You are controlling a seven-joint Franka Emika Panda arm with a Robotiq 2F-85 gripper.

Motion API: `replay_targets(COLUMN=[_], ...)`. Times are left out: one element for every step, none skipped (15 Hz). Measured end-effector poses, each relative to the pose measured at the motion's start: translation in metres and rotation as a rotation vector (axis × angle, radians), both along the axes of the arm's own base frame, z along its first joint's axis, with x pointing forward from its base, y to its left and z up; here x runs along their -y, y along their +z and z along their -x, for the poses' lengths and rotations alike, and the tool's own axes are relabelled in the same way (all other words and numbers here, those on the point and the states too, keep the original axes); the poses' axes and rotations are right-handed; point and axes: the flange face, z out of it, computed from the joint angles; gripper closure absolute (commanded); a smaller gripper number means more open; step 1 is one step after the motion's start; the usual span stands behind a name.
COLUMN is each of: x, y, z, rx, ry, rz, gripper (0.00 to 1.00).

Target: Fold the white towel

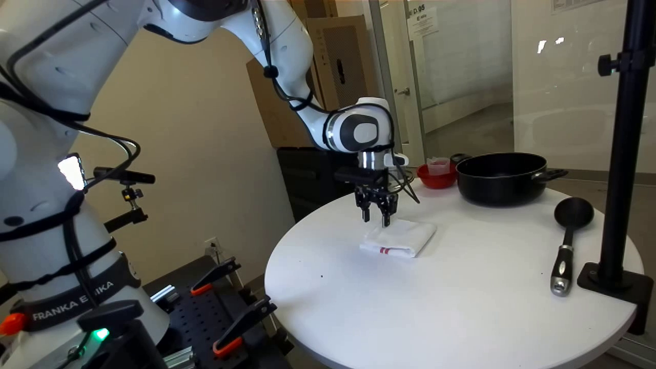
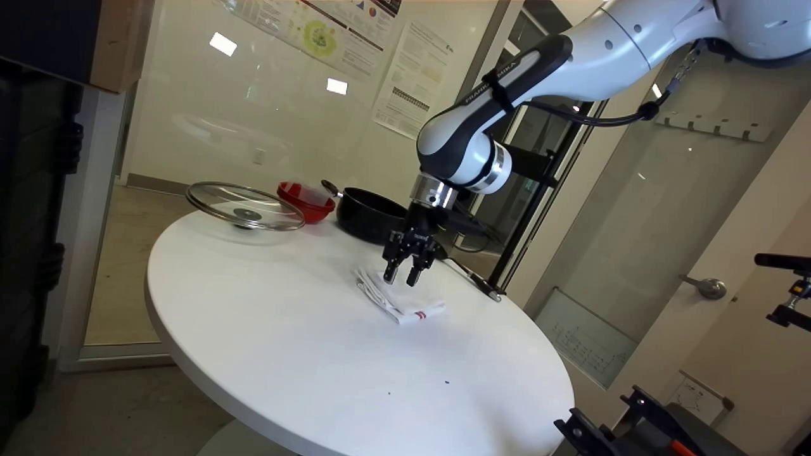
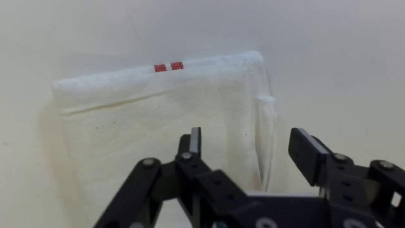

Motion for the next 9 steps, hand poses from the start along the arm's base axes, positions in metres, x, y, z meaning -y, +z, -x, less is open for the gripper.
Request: replay_targets(x=[0.001, 0.002, 0.004, 0.007, 0.011, 0.015, 0.018, 0.021, 0.023], y=[0.0, 0.002, 0.005, 0.009, 0.015, 0.022, 0.029, 0.036, 0.043], z=[0.0, 0.001, 0.0, -0.001, -0.002, -0.002, -0.002, -0.003, -0.003], rx=[-0.004, -0.009, -0.011, -0.011, -0.007, -0.003, 0.001, 0.004, 0.01], ry=[0.009, 0.021, 0.035, 0.053, 0.073, 0.093, 0.115, 0.138, 0.158], rz=[0.002, 0.008, 0.015, 0.022, 0.032, 0.042, 0.053, 0.065, 0.081], gripper=[0.0, 0.0, 0.0, 0.0, 0.0, 0.0, 0.0, 0.0, 0.0])
